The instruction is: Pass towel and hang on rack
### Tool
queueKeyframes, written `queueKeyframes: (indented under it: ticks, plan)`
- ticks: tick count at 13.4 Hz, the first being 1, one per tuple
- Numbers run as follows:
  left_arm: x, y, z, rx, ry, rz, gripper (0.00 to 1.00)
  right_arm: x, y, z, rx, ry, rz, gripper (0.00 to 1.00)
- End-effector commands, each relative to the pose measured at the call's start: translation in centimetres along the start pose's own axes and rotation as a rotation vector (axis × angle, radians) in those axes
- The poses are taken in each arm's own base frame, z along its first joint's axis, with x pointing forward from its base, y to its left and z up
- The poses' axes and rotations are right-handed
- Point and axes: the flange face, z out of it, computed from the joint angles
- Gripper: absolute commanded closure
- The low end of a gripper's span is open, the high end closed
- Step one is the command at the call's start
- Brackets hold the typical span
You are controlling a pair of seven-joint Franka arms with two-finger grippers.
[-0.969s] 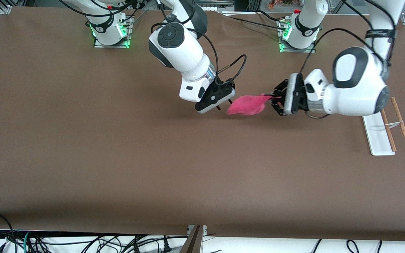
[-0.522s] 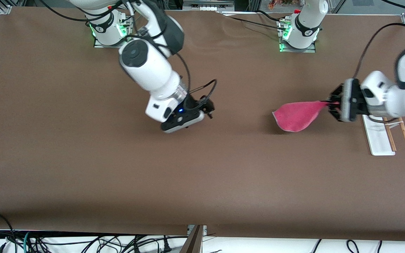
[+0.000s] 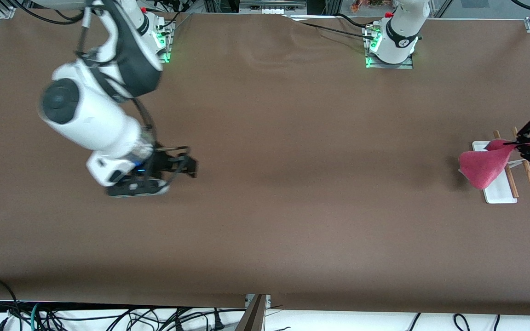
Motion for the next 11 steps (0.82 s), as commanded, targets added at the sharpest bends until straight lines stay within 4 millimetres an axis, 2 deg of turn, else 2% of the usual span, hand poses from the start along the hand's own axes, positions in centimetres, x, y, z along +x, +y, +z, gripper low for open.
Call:
queueKeyframes:
  ticks: [1,2,4,5,6,9,11]
  plan:
    - [-6.5,-2.9,0.2,0.005,0.002,-0.087,1.00,0.0,6.1,-4.6,-0.070,0.004,0.083,0.00]
    - [-8.5,-3.2,0.4,0.012,-0.002,-0.094,1.00,-0.1,7.9,-5.5,-0.081,0.000,0.111,0.00]
    - [-11.9,-3.5,-0.7,0.081,-0.025,-0.091,1.00,-0.8,12.7,-7.3,-0.122,-0.025,0.189,0.00]
    - [-13.3,-3.6,-0.6,0.100,-0.034,-0.094,1.00,-1.1,14.8,-8.3,-0.134,-0.019,0.220,0.00]
    - [-14.4,-4.1,0.5,0.096,-0.036,-0.107,1.00,-1.6,16.3,-9.6,-0.141,-0.010,0.244,0.00]
    - [-17.8,-5.3,3.7,0.084,-0.022,-0.140,1.00,-3.0,18.2,-11.8,-0.208,-0.037,0.197,0.00]
    - [-18.2,-6.1,5.2,0.086,-0.023,-0.141,0.98,-3.7,19.3,-13.1,-0.238,-0.053,0.077,0.00]
